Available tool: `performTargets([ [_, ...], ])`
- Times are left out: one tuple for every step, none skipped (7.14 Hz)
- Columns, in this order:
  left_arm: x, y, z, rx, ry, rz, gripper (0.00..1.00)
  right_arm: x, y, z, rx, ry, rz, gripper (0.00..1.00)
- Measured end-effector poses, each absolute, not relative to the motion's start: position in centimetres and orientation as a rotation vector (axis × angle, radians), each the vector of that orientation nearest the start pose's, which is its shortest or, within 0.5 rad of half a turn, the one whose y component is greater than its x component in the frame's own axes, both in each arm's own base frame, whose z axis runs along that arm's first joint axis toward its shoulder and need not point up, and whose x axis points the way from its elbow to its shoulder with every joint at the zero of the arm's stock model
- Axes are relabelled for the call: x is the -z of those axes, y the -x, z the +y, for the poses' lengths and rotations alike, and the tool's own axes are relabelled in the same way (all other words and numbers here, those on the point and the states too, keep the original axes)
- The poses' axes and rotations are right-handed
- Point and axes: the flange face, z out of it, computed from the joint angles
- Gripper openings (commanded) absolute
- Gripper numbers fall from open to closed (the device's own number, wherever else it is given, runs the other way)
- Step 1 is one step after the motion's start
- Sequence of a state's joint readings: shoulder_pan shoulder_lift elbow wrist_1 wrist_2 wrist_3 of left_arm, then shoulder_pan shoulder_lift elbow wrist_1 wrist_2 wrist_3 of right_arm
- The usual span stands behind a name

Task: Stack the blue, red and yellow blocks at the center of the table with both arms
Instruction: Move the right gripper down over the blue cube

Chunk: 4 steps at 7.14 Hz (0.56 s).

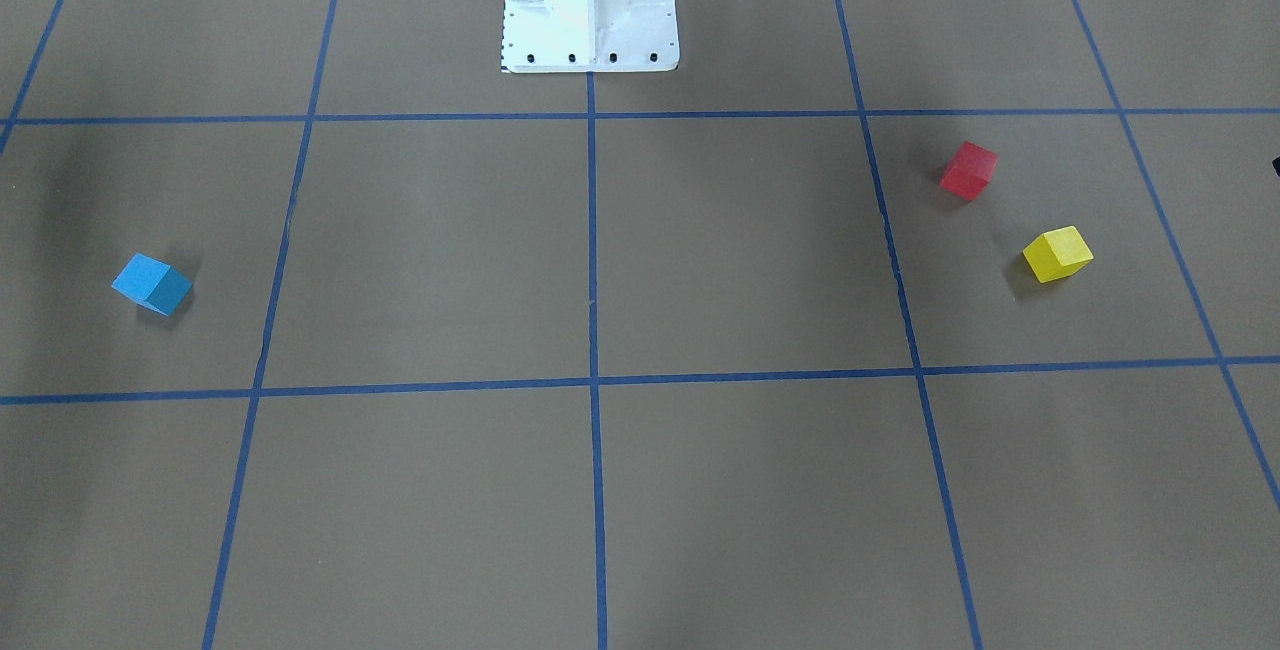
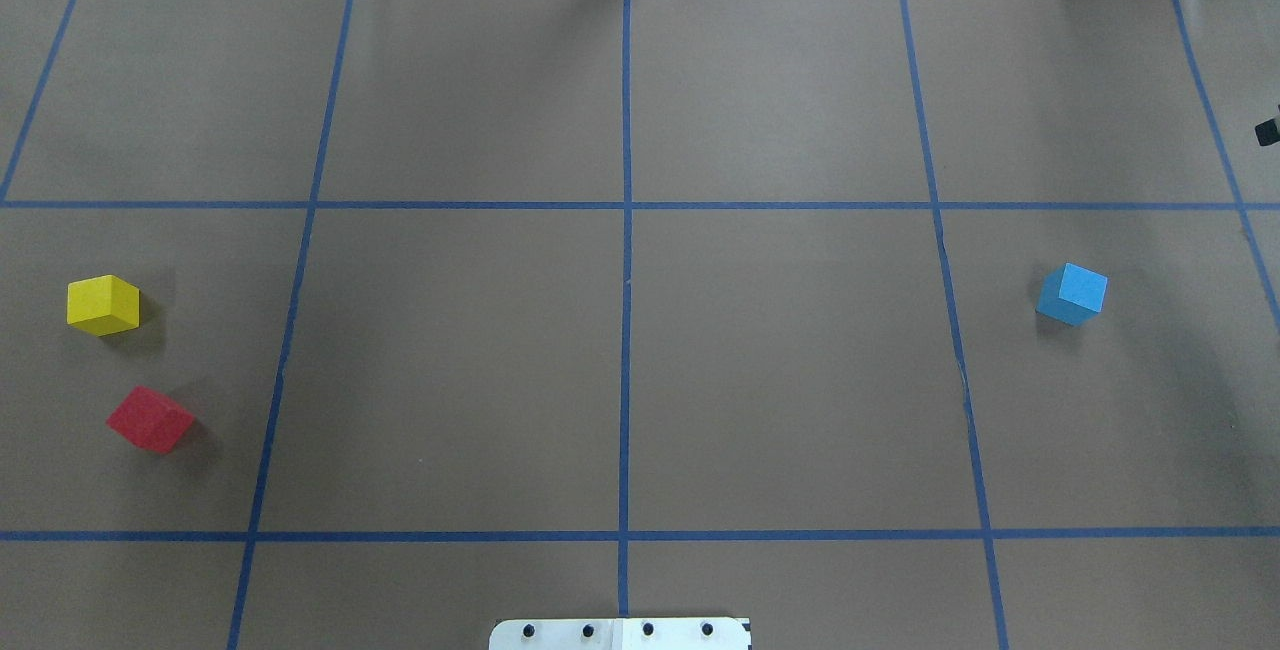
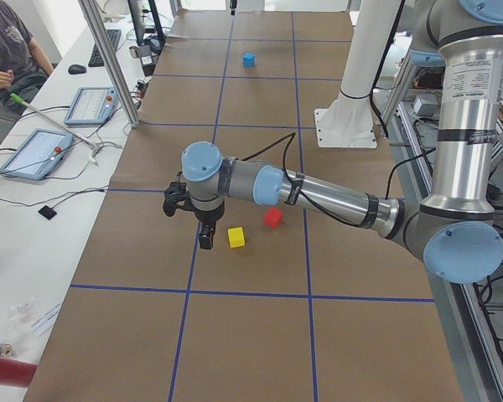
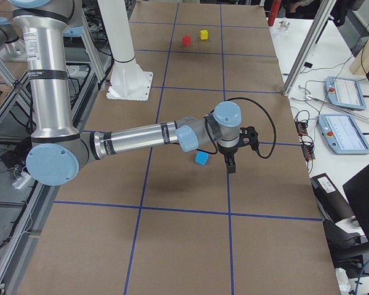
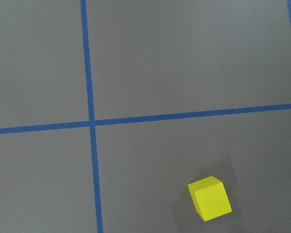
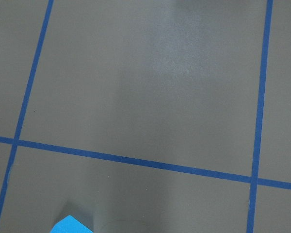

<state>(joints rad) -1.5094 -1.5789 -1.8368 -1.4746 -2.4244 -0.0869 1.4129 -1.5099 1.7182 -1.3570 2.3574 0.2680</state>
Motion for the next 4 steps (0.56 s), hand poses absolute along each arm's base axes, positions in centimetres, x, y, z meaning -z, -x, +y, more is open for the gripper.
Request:
performTargets([
  [-52.6, 2.8, -49.1, -0.055, -0.108, 0.863, 1.0, -53.1, 2.6, -53.4, 0.066, -0.219, -0.84, 1.0],
  [-52.5, 2.8, -49.0, -0.057, -0.112, 0.864, 1.0, -53.5, 3.5, -53.3, 0.078, -0.204, -0.84, 1.0],
  [-52.5, 2.8, -48.9, -0.058, -0.113, 0.865, 1.0, -53.5, 5.3, -52.7, 0.092, -0.182, -0.843, 1.0],
  [-52.5, 2.8, -48.8, -0.058, -0.112, 0.867, 1.0, -52.7, 8.9, -51.9, 0.082, -0.137, -0.846, 1.0],
])
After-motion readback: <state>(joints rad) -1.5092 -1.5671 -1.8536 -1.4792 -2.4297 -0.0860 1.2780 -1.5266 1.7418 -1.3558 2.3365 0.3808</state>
